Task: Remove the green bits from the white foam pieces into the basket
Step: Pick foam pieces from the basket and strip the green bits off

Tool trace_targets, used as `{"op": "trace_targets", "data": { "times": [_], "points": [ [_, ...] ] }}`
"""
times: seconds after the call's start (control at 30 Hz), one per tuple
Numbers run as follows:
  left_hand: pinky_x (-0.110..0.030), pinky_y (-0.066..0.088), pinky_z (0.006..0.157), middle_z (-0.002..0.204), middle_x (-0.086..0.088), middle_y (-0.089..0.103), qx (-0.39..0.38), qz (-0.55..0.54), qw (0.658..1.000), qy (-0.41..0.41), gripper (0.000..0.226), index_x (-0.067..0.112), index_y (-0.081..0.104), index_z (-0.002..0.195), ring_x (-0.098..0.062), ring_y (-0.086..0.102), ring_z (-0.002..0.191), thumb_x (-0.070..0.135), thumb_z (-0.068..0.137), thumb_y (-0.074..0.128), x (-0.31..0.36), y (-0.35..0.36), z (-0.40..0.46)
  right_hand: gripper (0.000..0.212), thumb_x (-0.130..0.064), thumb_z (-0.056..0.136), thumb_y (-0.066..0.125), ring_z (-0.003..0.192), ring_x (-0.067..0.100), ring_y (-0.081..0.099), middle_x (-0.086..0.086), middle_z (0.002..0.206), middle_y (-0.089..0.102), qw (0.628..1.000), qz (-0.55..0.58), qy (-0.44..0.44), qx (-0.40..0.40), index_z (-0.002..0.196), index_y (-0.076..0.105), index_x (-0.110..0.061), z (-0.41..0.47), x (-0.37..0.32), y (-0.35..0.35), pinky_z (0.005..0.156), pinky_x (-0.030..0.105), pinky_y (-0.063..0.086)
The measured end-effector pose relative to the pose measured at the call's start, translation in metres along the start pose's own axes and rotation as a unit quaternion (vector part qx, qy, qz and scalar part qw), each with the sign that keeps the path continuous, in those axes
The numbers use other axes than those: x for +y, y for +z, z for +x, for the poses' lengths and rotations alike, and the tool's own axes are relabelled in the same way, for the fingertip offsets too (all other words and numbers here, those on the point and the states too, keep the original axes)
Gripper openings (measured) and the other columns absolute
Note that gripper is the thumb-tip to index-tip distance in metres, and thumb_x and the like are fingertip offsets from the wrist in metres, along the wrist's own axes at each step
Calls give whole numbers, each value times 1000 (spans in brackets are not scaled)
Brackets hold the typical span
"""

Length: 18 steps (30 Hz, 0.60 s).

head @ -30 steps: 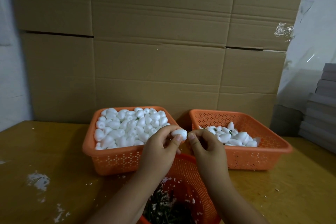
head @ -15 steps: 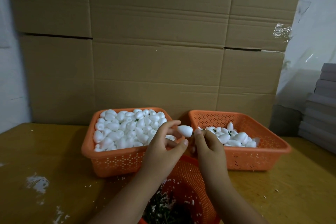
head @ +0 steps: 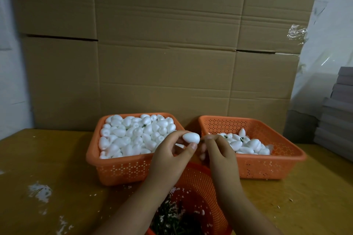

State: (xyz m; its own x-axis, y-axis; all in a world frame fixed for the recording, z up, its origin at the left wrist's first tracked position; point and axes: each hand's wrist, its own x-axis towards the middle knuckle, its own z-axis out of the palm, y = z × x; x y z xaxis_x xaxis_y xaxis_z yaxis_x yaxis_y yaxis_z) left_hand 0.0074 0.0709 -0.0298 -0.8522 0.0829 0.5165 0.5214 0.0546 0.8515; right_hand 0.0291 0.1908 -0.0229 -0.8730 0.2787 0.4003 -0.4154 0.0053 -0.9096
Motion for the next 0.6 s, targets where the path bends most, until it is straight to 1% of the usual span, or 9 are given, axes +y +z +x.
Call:
{"op": "trace_targets", "data": {
  "times": [0.07, 0.13, 0.2, 0.27, 0.33, 0.5, 0.6],
  "points": [
    [-35, 53, 74, 94, 13, 70, 3, -4, 1000, 1, 18, 37, 68, 98, -16, 67, 86, 39, 80, 63, 0, -1, 0, 15, -12, 93, 53, 59, 6, 51, -3, 64, 56, 1000, 9, -6, -14, 83, 62, -7, -1, -1, 1, 57, 19, 44],
    [-31, 51, 72, 94, 13, 71, 2, -4, 1000, 0, 20, 36, 68, 99, -16, 67, 85, 41, 81, 62, 1, -2, 0, 13, -9, 92, 54, 59, 4, 51, -5, 62, 56, 1000, 11, -12, -25, 84, 64, -5, -1, -1, 1, 55, 16, 44],
    [-27, 48, 70, 95, 13, 71, 1, -2, 1000, -6, 19, 36, 68, 100, -15, 67, 84, 42, 83, 63, 1, -2, -1, 13, -10, 92, 55, 59, 3, 52, -8, 61, 57, 1000, 6, -17, -20, 83, 65, -7, -1, 0, 0, 55, 14, 44],
    [-27, 47, 70, 98, 12, 71, 1, -2, 1000, -15, 14, 36, 67, 104, -15, 67, 86, 35, 90, 66, 1, -2, -1, 15, -14, 93, 56, 59, 2, 52, -9, 62, 58, 1000, 0, -18, -9, 83, 66, -10, -1, 1, 0, 55, 13, 43],
    [-28, 48, 69, 100, 10, 71, 6, -5, 1000, -23, 20, 36, 64, 108, -17, 68, 85, 26, 91, 67, 2, -2, -2, 18, -19, 95, 56, 57, 2, 52, -8, 61, 57, 1000, -2, -15, 0, 83, 66, -10, 0, 2, -1, 54, 13, 43],
    [-21, 46, 62, 97, 6, 71, 8, -17, 999, -32, 26, 34, 62, 111, -13, 67, 71, 18, 90, 67, 2, -2, -3, 26, -23, 96, 56, 54, 5, 48, -4, 57, 54, 1000, 14, 8, 20, 80, 61, -3, 1, 0, -1, 52, 15, 42],
    [-19, 46, 60, 97, 8, 71, 7, -20, 999, -29, 25, 33, 63, 110, -11, 66, 68, 18, 91, 67, 2, -2, -1, 33, -25, 97, 55, 56, 9, 47, 0, 58, 52, 1000, 8, 13, 21, 74, 56, -1, 1, -1, 0, 57, 24, 41]
  ]
}}
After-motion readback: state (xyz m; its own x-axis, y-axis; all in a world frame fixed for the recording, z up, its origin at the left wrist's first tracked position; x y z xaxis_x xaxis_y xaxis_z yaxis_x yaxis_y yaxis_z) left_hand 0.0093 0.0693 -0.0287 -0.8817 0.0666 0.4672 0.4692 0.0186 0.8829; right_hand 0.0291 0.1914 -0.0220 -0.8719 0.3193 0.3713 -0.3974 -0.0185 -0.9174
